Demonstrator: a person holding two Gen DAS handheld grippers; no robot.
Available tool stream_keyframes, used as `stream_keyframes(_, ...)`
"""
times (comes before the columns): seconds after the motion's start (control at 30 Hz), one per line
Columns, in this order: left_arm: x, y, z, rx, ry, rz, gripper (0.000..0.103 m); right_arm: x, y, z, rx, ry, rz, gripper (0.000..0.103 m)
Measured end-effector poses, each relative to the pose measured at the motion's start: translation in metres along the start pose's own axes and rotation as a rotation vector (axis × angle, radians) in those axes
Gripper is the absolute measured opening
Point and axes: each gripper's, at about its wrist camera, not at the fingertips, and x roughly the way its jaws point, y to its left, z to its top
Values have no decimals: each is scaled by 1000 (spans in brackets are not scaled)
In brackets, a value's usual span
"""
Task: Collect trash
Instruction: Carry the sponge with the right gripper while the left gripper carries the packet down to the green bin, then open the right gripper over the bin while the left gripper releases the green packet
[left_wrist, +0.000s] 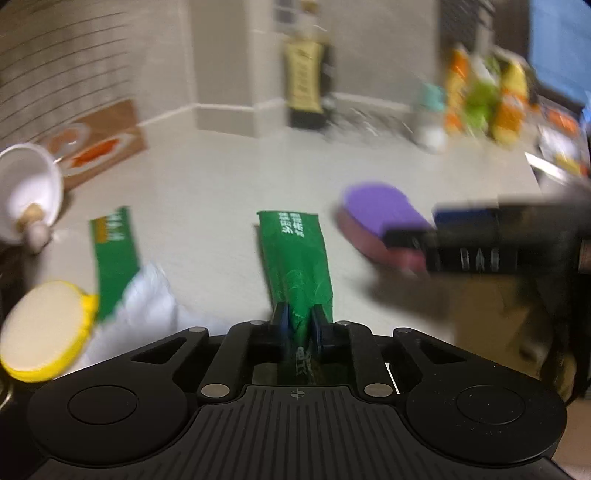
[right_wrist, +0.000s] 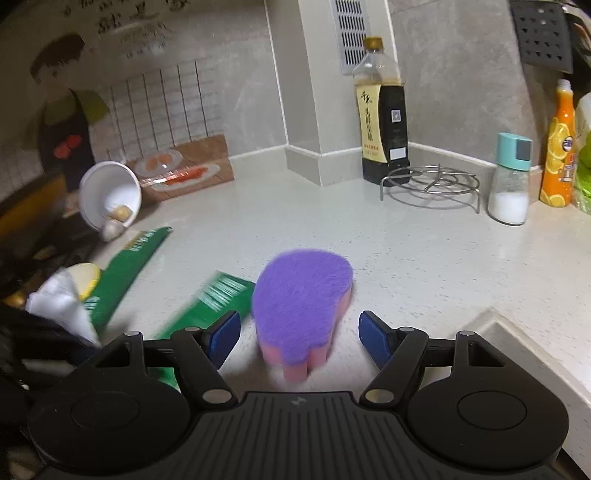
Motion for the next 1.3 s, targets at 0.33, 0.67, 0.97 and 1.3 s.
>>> stream_keyframes(0.33, -67, 86, 29, -447, -327, -290, 15, -27, 13, 17, 64, -74, 77, 51)
stream_keyframes(0.67, -110, -20, -4, -164, -320, -394, 15, -130, -2, -15, 102, -177, 67, 52)
stream_keyframes(0.97, -7, -132, -121, -60, 18, -588, 15, -188, -74, -181, 262, -58, -78, 52)
stream_keyframes(1.3, 192, -191, -223, -164, 631, -444, 15, -164, -146, -308, 443, 171, -242, 52)
